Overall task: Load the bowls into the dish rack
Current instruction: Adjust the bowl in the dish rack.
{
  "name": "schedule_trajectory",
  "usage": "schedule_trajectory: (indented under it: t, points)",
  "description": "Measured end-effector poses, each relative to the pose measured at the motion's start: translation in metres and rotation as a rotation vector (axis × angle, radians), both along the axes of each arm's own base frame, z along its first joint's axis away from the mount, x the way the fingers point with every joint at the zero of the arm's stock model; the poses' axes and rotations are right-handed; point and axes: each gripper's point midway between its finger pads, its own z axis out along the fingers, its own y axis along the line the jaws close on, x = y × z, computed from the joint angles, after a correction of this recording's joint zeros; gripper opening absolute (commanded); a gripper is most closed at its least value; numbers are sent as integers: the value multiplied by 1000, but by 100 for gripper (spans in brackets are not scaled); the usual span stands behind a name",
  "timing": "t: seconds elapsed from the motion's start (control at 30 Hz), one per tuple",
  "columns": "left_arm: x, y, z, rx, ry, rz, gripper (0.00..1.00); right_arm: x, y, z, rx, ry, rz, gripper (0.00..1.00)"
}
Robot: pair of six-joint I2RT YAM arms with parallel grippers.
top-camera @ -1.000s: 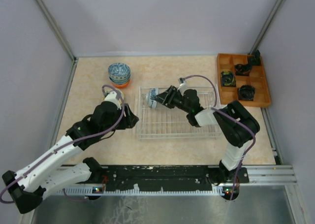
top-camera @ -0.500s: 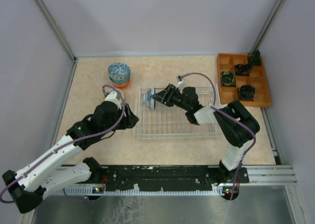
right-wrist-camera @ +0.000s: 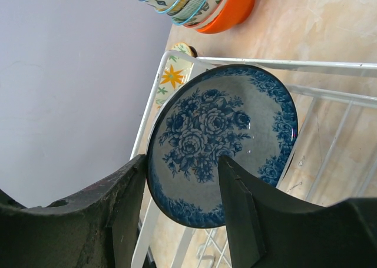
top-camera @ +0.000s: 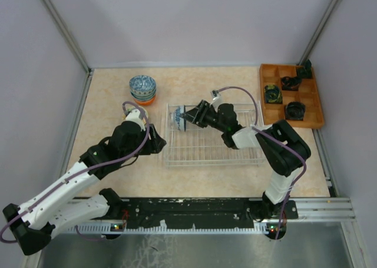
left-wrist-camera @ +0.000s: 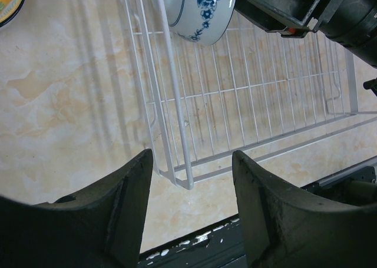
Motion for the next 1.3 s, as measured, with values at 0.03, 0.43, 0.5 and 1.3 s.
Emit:
schedule_trajectory:
  t: [0.03, 0.43, 0.5, 1.3]
  points:
    - [0, 0, 0, 0, 0, 0, 62, 0, 0, 0, 0, 0, 0, 53]
    - [0, 0, 0, 0, 0, 0, 62, -1, 0, 6, 7, -12, 1, 57]
    - [0, 0, 0, 0, 0, 0, 62, -1, 0, 7, 8, -14, 3, 57]
    - [12, 10, 10, 39, -29, 56, 67, -10, 12, 26, -76, -61, 33, 57]
